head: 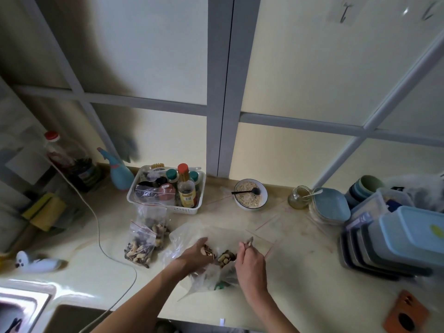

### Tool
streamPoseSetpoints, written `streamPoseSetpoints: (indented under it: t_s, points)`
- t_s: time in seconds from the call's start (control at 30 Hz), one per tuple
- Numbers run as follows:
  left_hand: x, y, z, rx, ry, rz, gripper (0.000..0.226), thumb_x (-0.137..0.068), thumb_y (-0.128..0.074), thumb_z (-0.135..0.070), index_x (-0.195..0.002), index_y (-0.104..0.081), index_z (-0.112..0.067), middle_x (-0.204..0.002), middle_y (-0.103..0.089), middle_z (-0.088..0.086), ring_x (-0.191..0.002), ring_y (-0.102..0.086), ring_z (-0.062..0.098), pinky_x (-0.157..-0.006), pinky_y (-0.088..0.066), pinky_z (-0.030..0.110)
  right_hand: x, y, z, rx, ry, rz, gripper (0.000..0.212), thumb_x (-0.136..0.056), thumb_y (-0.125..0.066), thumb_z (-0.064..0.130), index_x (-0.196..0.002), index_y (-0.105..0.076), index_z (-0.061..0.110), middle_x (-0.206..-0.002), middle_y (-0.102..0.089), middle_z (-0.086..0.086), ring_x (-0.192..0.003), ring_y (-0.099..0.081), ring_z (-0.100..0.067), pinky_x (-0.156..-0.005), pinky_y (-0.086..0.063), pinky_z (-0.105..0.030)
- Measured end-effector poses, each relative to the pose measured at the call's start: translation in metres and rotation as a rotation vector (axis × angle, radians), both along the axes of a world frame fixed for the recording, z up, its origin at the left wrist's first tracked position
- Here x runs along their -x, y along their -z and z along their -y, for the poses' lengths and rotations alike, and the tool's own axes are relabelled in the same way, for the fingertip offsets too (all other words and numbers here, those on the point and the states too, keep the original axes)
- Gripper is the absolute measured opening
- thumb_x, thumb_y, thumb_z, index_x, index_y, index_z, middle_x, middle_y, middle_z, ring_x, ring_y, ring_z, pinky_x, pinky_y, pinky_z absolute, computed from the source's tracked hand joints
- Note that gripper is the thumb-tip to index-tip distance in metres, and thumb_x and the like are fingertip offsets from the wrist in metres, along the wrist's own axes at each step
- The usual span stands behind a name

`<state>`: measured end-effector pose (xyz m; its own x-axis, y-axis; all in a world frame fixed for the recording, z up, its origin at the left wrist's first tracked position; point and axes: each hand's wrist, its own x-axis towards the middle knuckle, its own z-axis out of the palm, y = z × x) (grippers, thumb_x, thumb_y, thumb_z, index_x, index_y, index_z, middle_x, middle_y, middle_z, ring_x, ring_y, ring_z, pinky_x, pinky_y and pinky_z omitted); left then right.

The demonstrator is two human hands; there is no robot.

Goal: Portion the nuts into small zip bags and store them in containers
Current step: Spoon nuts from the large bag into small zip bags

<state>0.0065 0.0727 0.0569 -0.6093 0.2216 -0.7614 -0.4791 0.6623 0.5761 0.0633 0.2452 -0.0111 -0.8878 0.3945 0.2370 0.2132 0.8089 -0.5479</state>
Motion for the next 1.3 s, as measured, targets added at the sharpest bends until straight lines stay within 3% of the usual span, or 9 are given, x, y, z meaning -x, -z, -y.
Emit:
streamPoseSetpoints:
  t_s: [0.23,0.37,0.5,0.6,0.73,0.83,0.97,1.17,1.3]
  points:
    - [-0.001,-0.013,-0.001,0.054,-0.253,-0.420,0.055,-0.096,-0.050,0.003,-0.147,-0.036,-0.013,-0.131,-0.055,0.004,-0.115,-0.059,0.024,-0.065,-0.043,0.002,0.015,0.008,0.000,0.019,-0.059,-0.015,0.048,-0.103,-0.037,0.036,-0.074,-0.066,0.011,-0.062,-0.063,-0.003,-0.054,-0.063,-0.017,-0.053,-0.051,-0.028]
    - [0.000,-0.022,0.001,-0.007,-0.446,-0.656,0.049,-0.083,-0.046,0.012,-0.128,-0.049,-0.005,-0.109,-0.062,0.016,-0.088,-0.058,0.022,-0.060,-0.045,0.011,0.024,-0.004,0.001,-0.031,-0.082,-0.025,0.032,-0.099,-0.044,0.021,-0.093,-0.073,0.008,-0.079,-0.069,-0.005,-0.067,-0.067,-0.018,-0.065,-0.050,-0.022]
    - [0.007,-0.005,0.010,0.132,-0.372,-0.673,0.063,-0.064,-0.055,0.005,-0.116,-0.047,-0.028,-0.093,-0.053,-0.009,-0.084,-0.059,0.017,-0.052,-0.040,0.014,0.025,-0.001,0.004,0.023,-0.099,0.105,0.013,-0.100,-0.053,0.019,-0.105,-0.065,0.017,-0.084,-0.065,-0.003,-0.065,-0.062,-0.017,-0.061,-0.054,-0.025]
    - [0.005,-0.009,0.008,0.119,-0.300,-0.747,0.037,-0.074,-0.061,0.008,-0.097,-0.048,-0.017,-0.084,-0.046,-0.013,-0.075,-0.051,0.010,-0.062,-0.043,0.006,0.024,-0.003,0.007,0.036,-0.082,0.088,0.043,-0.106,-0.029,0.034,-0.102,-0.068,0.014,-0.078,-0.064,-0.003,-0.058,-0.064,-0.018,-0.053,-0.057,-0.031]
    - [0.000,0.002,0.010,0.157,-0.028,-0.541,0.074,-0.084,-0.063,-0.002,-0.147,-0.024,-0.001,-0.126,-0.050,0.011,-0.112,-0.048,0.022,-0.098,-0.040,0.014,0.029,-0.008,0.006,-0.014,-0.053,0.023,0.048,-0.103,-0.031,0.034,-0.095,-0.071,0.011,-0.077,-0.068,-0.004,-0.061,-0.066,-0.021,-0.055,-0.053,-0.030]
    - [-0.005,0.014,0.020,0.139,0.023,-0.406,0.101,-0.072,-0.073,-0.018,-0.152,-0.013,-0.015,-0.134,-0.041,0.013,-0.119,-0.049,0.030,-0.082,-0.054,0.022,0.035,-0.009,0.005,0.022,-0.011,0.028,0.033,-0.103,-0.045,0.026,-0.091,-0.072,0.009,-0.071,-0.069,-0.006,-0.060,-0.066,-0.022,-0.053,-0.044,-0.026]
    - [-0.012,0.014,0.018,0.134,0.036,-0.436,0.089,-0.074,-0.080,-0.008,-0.146,-0.030,-0.013,-0.142,-0.026,0.009,-0.128,-0.038,0.025,-0.089,-0.050,0.018,0.041,-0.006,-0.001,0.208,0.147,0.052,0.026,-0.102,-0.057,0.016,-0.084,-0.072,0.005,-0.069,-0.071,-0.011,-0.067,-0.069,-0.031,-0.058,-0.036,-0.026]
    - [-0.016,0.024,0.022,0.198,0.122,-0.259,0.081,-0.079,-0.073,-0.014,-0.146,-0.028,-0.009,-0.124,-0.045,0.006,-0.091,-0.048,0.012,-0.052,-0.042,0.009,0.033,-0.010,-0.001,0.312,0.074,0.044,0.025,-0.104,-0.054,0.017,-0.092,-0.075,0.010,-0.075,-0.075,-0.005,-0.068,-0.068,-0.018,-0.062,-0.040,-0.012]
    - [-0.016,0.019,0.026,0.297,0.288,-0.132,0.064,-0.078,-0.070,-0.028,-0.135,-0.044,-0.013,-0.119,-0.058,0.005,-0.095,-0.053,0.017,-0.071,-0.046,0.022,0.027,-0.014,0.004,0.170,-0.086,0.029,0.023,-0.102,-0.056,0.015,-0.087,-0.072,0.012,-0.069,-0.071,-0.003,-0.061,-0.063,-0.015,-0.057,-0.035,-0.009]
